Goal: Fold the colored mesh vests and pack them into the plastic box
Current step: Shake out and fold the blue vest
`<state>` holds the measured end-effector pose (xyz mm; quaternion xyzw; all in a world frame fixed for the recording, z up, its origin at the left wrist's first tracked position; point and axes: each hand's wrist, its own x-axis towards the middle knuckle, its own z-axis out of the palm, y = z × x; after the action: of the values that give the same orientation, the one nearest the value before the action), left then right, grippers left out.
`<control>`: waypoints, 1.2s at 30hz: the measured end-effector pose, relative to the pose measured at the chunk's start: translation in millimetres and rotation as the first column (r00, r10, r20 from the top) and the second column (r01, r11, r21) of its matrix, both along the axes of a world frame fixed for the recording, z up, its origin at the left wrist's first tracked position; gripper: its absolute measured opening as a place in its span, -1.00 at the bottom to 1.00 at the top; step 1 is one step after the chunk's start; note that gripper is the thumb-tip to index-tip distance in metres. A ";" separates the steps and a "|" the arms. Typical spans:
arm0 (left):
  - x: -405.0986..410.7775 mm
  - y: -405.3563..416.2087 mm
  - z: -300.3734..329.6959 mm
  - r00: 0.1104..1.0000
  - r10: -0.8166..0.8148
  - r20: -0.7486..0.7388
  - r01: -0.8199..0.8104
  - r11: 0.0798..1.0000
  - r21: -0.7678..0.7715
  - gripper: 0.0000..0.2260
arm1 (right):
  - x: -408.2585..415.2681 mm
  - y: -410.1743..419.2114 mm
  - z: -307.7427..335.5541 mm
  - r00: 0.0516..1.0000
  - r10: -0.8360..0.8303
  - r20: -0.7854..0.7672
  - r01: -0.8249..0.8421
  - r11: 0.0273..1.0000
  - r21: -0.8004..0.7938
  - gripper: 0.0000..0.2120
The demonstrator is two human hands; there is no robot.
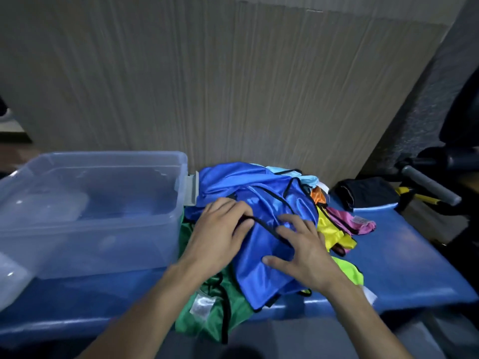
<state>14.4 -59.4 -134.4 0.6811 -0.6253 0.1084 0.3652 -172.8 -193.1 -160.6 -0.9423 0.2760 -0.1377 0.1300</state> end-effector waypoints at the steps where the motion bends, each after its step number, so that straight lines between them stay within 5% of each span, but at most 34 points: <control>1: -6.0 7.0 4.1 0.998 -0.039 -0.043 0.037 0.999 -0.037 -0.91 | -1.4 1.0 0.9 0.996 0.062 0.063 -0.067 0.994 0.088 -0.50; 6: -5.4 34.7 6.0 0.972 -0.119 -0.202 0.123 0.992 0.007 -0.90 | -28.4 -7.9 30.3 0.844 -0.100 0.527 -0.192 0.861 0.472 -0.53; 12: -3.4 45.3 -6.2 0.975 -0.132 -0.177 0.182 0.934 0.308 -0.59 | -60.1 -10.2 107.4 0.526 -0.268 0.807 -0.234 0.867 0.441 -0.75; 16: -14.1 44.1 -1.4 0.954 -0.224 -0.201 0.260 0.950 0.174 -0.73 | -74.2 -21.7 162.3 0.362 -0.293 0.885 -0.241 0.887 0.393 -0.72; 19: -17.7 39.4 3.2 0.952 -0.185 -0.243 0.191 0.982 0.004 -0.77 | -77.5 -20.6 169.2 0.443 -0.286 0.849 -0.290 0.851 0.438 -0.84; 22: -14.0 44.9 15.4 0.888 -0.204 -0.412 0.249 0.966 0.060 -0.90 | -90.2 -11.4 156.7 0.620 -0.241 0.747 -0.326 0.787 0.524 -0.90; 23: -10.8 48.0 16.9 0.897 -0.196 -0.396 0.269 0.953 0.138 -0.86 | -97.2 -8.3 151.4 0.679 -0.198 0.707 -0.318 0.789 0.526 -0.90; 27: 3.3 61.2 8.8 0.992 -0.120 0.046 0.086 0.887 0.453 -0.76 | -119.8 -8.4 128.5 0.931 -0.005 0.365 -0.166 0.885 0.436 -0.89; 29: 2.7 65.6 5.0 0.993 -0.103 -0.051 0.115 0.895 0.431 -0.60 | -127.6 -11.4 119.5 0.971 0.016 0.240 -0.116 0.906 0.406 -0.70; 33: -9.7 68.9 8.8 0.941 -0.078 -0.331 0.131 0.981 0.142 -0.45 | -130.9 -25.2 111.3 0.894 -0.199 0.401 0.141 0.975 0.170 -0.58; 36: -7.8 66.5 2.6 0.928 -0.013 -0.371 0.063 0.990 0.124 -0.53 | -123.1 -51.4 104.3 0.566 -0.520 0.640 0.273 0.851 0.449 -0.58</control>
<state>6.6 7.1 -131.7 0.6998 -0.5644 -0.0708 0.4321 -295.8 -244.5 -56.3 -0.6830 0.4228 -0.4910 0.3372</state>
